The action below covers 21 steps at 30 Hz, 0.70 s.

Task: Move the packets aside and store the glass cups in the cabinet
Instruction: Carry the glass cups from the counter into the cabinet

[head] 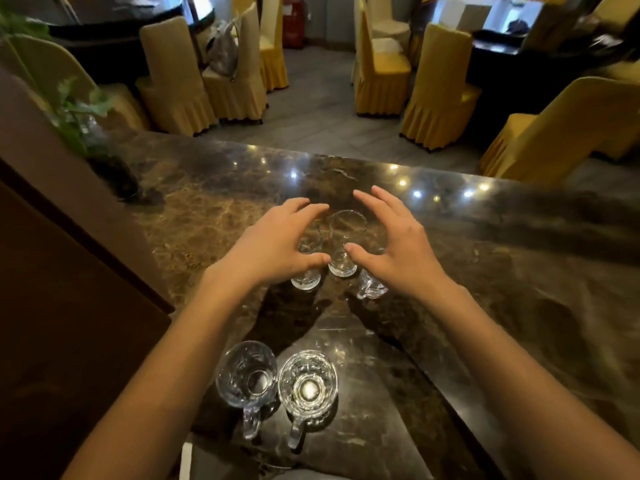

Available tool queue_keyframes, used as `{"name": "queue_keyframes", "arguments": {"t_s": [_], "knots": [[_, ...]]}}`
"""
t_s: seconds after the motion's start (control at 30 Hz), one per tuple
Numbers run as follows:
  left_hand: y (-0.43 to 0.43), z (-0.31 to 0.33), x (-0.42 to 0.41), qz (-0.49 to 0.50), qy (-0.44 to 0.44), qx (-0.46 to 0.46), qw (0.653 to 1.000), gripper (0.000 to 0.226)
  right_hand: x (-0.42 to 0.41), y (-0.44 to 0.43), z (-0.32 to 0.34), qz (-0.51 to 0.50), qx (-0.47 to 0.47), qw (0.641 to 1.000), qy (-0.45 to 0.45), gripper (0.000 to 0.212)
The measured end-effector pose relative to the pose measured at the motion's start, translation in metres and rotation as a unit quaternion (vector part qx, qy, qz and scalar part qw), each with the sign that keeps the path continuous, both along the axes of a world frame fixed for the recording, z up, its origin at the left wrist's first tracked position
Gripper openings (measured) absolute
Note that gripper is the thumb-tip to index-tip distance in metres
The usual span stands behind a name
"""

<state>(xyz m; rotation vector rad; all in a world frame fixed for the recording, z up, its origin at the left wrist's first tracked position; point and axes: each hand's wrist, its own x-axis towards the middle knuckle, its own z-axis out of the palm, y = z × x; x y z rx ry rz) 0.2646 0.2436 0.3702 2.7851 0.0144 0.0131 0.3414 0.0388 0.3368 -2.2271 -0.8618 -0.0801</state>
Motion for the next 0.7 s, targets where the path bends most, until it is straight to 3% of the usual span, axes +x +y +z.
{"name": "queue_keyframes", "arguments": {"t_s": [0.3,0.7], "knots": [[0.007,-0.017,0.006,-0.023,0.049,0.005,0.999,0.086,0.015,0.031,-0.012,0.021,-0.116,0.99,0.074,0.101],[0.01,-0.031,0.012,-0.011,0.062,-0.009,0.998,0.086,0.021,0.036,-0.03,0.019,-0.133,0.988,0.076,0.1]]}}
